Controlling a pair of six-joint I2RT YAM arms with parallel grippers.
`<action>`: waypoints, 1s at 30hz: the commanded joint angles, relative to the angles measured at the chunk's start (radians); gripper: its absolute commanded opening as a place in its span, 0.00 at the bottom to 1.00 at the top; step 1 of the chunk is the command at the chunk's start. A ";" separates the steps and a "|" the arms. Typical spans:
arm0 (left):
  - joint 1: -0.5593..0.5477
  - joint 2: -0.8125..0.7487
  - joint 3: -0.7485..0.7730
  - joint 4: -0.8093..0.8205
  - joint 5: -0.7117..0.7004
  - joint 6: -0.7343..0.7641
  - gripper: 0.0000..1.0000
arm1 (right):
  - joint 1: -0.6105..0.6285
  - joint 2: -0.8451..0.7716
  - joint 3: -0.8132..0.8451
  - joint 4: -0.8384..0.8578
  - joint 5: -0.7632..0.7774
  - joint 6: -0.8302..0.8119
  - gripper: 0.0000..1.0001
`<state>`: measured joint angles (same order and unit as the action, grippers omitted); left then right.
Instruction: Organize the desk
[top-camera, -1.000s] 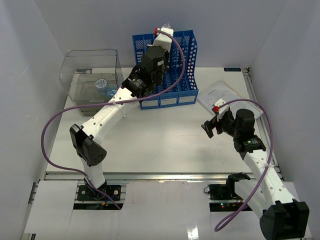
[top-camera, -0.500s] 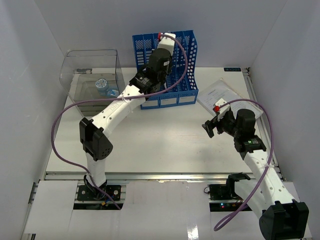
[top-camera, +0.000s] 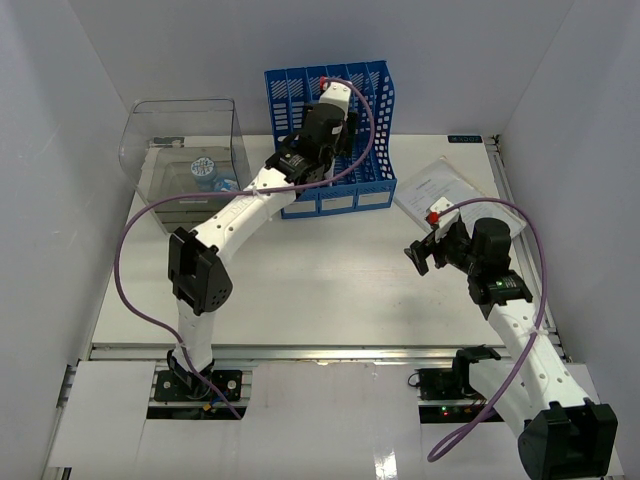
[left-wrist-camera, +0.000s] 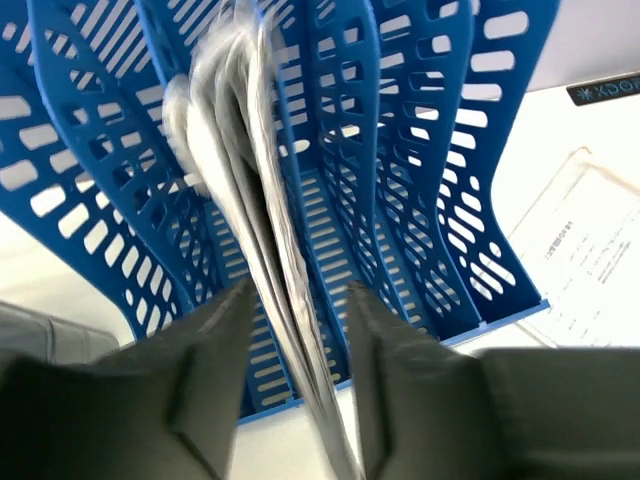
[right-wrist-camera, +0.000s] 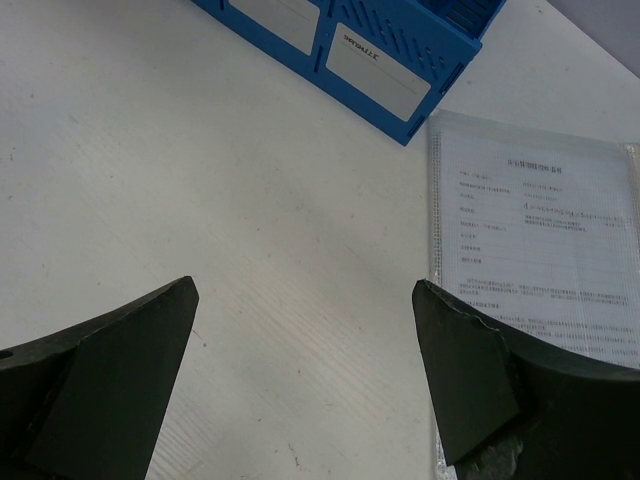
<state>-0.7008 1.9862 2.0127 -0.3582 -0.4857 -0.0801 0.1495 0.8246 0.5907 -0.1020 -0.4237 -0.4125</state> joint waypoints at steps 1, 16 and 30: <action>0.026 -0.058 0.072 -0.068 0.110 -0.136 0.92 | -0.011 0.039 0.001 0.005 -0.024 -0.024 0.92; 0.084 -0.706 -0.605 0.046 0.427 -0.317 0.98 | -0.092 0.526 0.314 -0.198 0.281 -0.230 0.90; 0.092 -1.465 -1.478 0.130 0.429 -0.668 0.98 | -0.103 0.994 0.590 -0.289 0.379 -0.366 0.83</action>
<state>-0.6145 0.6299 0.5967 -0.2394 -0.0601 -0.6240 0.0525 1.7451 1.0947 -0.3439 -0.0700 -0.7398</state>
